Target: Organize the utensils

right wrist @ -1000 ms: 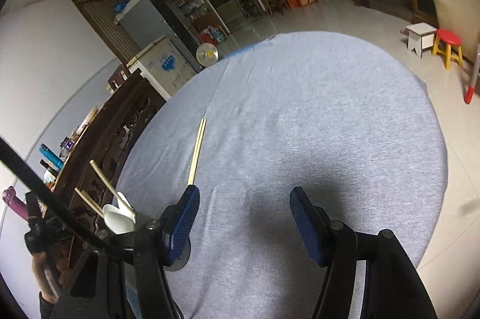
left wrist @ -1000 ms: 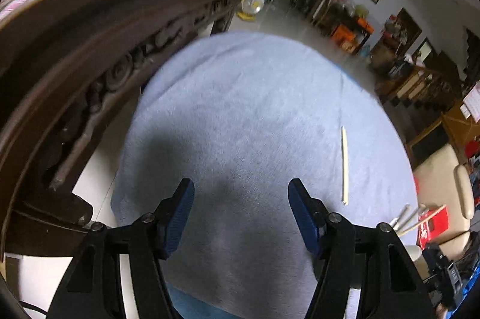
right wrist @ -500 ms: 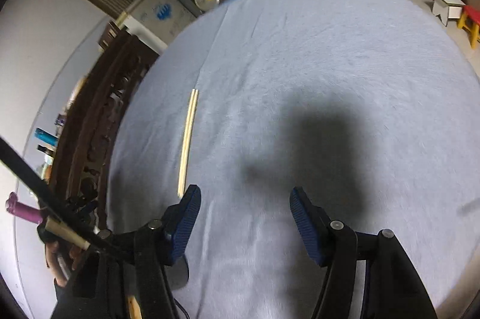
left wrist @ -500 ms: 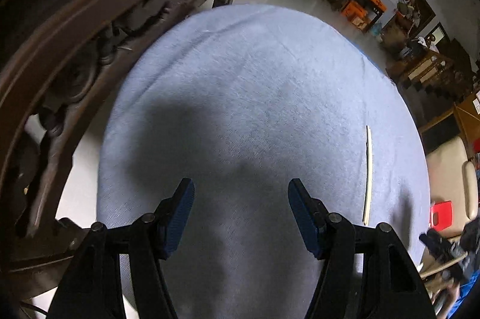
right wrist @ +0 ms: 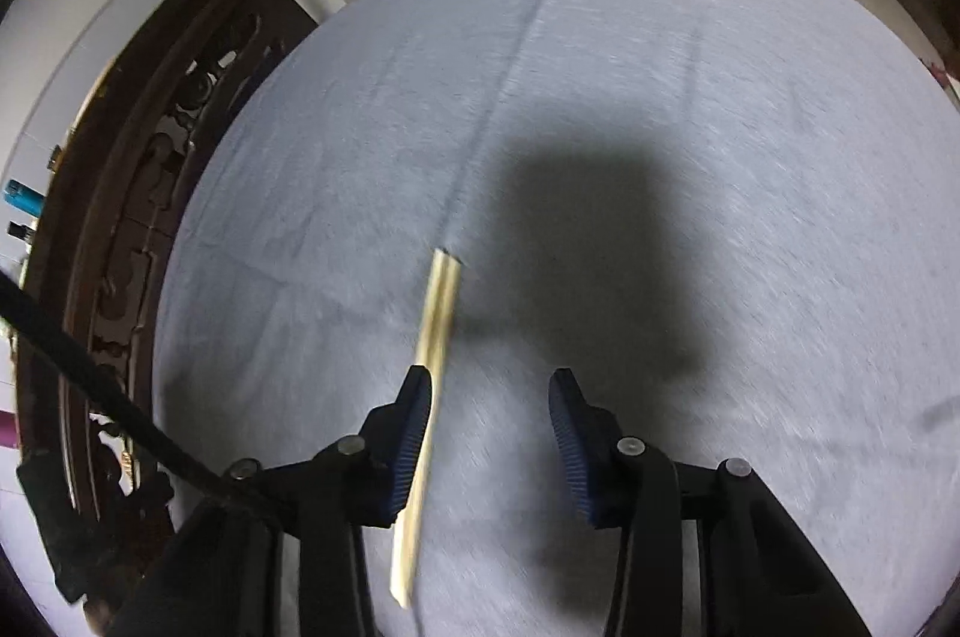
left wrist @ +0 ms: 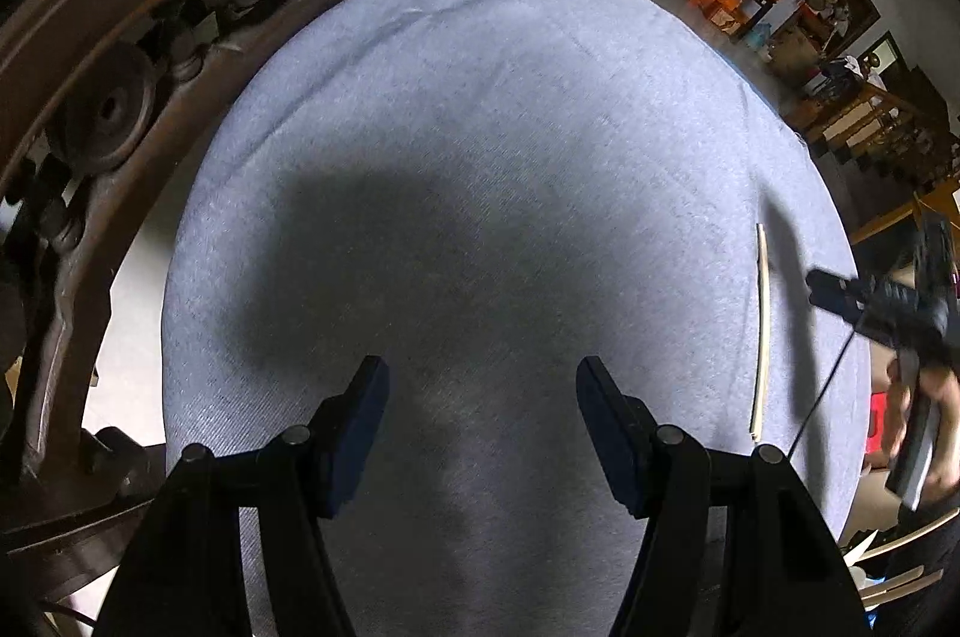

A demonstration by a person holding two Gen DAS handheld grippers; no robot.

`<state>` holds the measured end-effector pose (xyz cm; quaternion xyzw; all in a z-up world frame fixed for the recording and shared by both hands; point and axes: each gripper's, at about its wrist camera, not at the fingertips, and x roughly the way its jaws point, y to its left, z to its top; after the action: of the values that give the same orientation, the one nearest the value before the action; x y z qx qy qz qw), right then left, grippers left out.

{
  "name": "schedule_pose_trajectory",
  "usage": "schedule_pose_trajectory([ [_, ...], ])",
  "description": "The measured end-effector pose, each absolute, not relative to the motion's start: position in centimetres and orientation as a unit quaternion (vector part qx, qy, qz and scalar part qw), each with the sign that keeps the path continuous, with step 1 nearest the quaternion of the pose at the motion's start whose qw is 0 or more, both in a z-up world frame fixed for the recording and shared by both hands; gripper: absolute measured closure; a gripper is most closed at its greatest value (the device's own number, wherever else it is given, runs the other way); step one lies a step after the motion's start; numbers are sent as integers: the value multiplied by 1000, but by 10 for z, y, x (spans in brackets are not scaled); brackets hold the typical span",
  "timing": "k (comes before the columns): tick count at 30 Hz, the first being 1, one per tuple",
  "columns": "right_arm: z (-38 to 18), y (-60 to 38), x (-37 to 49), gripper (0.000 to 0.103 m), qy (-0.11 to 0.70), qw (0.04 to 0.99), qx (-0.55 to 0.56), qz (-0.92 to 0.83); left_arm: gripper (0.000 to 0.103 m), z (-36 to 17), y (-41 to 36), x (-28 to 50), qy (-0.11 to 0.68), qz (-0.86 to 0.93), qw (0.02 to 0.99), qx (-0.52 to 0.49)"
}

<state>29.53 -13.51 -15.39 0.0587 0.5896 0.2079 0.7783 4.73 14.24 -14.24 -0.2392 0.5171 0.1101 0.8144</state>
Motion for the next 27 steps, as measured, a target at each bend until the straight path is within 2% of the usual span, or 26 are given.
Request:
schedule_pose_trajectory([
  [7, -165, -97, 311, 64, 598, 780, -4, 185, 37, -148, 148, 44, 521, 111, 808, -250],
  [22, -179, -40, 316, 65, 612, 769, -111, 150, 37, -140, 152, 44, 510, 103, 816, -251],
  [27, -178, -48, 318, 71, 620, 765, -89, 151, 37, -135, 150, 47, 508, 97, 820, -244],
])
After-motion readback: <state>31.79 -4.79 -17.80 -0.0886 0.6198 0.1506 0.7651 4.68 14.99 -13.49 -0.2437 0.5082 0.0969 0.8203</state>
